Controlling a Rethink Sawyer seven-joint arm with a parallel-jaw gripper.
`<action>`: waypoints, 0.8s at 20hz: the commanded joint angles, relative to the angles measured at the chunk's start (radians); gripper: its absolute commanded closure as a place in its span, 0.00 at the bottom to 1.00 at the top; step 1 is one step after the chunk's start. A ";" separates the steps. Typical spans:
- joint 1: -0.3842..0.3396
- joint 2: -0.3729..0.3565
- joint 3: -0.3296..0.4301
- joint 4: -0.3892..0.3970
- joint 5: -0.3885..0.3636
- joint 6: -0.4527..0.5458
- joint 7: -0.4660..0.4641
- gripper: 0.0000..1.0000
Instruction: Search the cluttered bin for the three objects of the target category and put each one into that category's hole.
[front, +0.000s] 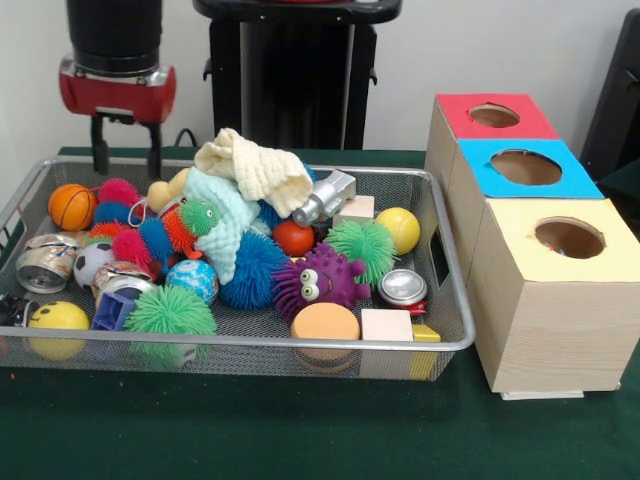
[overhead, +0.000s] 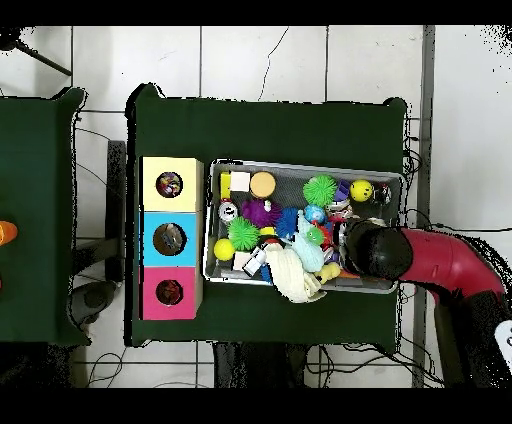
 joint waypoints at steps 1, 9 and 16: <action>-0.028 0.061 0.077 0.076 -0.156 0.018 -0.280 0.00; -0.041 0.078 0.061 0.202 -0.252 -0.079 -0.174 0.00; 0.006 0.093 0.019 0.243 -0.292 -0.179 -0.009 0.00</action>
